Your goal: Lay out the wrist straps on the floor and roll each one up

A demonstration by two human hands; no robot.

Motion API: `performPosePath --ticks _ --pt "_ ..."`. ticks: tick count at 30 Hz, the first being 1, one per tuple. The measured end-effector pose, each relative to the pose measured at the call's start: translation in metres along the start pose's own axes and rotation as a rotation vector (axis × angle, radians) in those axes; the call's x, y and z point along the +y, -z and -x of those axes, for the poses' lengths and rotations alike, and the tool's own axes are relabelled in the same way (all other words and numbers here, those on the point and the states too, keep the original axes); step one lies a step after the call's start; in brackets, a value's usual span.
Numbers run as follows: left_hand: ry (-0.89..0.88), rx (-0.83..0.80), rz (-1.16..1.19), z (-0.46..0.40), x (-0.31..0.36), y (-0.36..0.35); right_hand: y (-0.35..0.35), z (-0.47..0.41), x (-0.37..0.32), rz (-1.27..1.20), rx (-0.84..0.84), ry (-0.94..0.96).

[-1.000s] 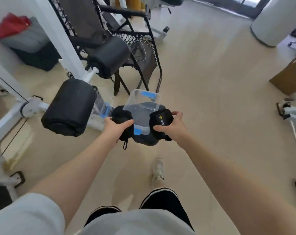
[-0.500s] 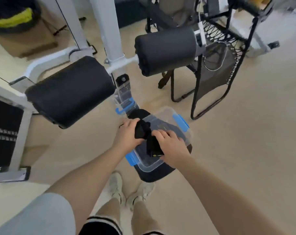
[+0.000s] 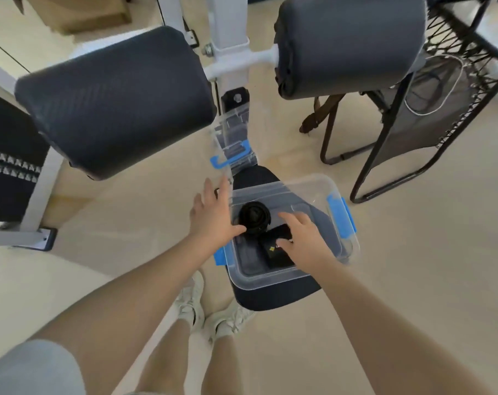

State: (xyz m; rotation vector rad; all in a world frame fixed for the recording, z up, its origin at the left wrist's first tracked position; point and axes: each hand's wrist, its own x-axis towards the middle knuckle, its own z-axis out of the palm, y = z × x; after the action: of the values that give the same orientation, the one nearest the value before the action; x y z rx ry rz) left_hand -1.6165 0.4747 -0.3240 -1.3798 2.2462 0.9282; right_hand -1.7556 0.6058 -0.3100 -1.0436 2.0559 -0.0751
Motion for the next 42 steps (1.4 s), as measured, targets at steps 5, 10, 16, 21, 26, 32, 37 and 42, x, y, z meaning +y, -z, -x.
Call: performPosePath --ticks 5,10,16,21,26,32,37,42 --pt "0.302 -0.049 0.449 0.009 0.004 -0.018 -0.003 -0.008 0.002 -0.018 -0.068 -0.297" --pt "0.28 -0.042 0.454 0.007 -0.003 -0.02 -0.014 -0.024 -0.015 0.019 -0.072 -0.274" --pt "-0.068 0.055 0.33 0.01 -0.005 -0.014 -0.008 -0.033 -0.01 -0.113 -0.102 -0.268" --pt "-0.086 -0.02 0.395 0.005 -0.01 -0.008 -0.008 -0.031 -0.034 0.111 0.031 -0.094" --pt "-0.054 -0.156 0.534 -0.003 -0.023 -0.001 -0.03 -0.045 -0.057 0.095 -0.002 -0.084" --pt "-0.003 -0.286 0.572 -0.005 -0.034 0.005 -0.026 -0.05 -0.033 -0.306 0.031 -0.254" --pt "0.198 -0.397 0.809 0.0 -0.036 0.0 -0.009 -0.054 -0.013 -0.813 -0.207 -0.42" --pt "0.222 -0.362 0.836 0.001 -0.033 0.001 -0.023 -0.057 -0.017 -0.778 -0.046 -0.531"
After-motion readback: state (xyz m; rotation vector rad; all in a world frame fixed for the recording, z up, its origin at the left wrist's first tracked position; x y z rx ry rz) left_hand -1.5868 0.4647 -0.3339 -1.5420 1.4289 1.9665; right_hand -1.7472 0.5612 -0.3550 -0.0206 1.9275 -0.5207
